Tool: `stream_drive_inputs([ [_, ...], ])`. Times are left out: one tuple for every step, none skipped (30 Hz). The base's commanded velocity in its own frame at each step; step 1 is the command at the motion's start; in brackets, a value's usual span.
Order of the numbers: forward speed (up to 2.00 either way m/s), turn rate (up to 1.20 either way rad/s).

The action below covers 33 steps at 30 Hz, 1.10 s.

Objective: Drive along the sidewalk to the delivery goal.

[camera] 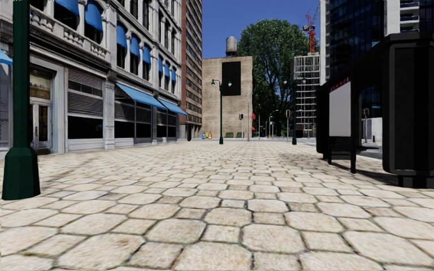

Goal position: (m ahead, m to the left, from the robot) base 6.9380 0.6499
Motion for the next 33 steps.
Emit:
stream_drive_inputs([
  [1.59, 0.0],
  [1.59, 0.0],
  [1.59, 0.0],
  [1.59, 0.0],
  [1.59, 0.0],
  [1.59, 0.0],
  [1.59, 0.0],
  [1.59, 0.0],
  [1.59, 0.0],
  [1.59, 0.0],
  [1.59, 0.0],
  [1.59, 0.0],
  [1.59, 0.0],
  [1.59, 0.0],
  [1.59, 0.0],
  [1.59, 0.0],
  [1.59, 0.0],
  [1.59, 0.0],
  [1.59, 0.4],
  [1.59, 0.88],
  [1.59, 1.2],
  [1.59, 1.2],
  [1.59, 1.2],
  [1.59, 0.78],
  [1.59, 0.35],
  [1.59, 0.28],
  [1.59, 0.19],
  [1.59, 0.11],
  [1.59, 0.07],
  [1.59, 0.05],
  [1.59, 0.05],
  [1.59, 0.04],
  [1.59, 0.03],
])
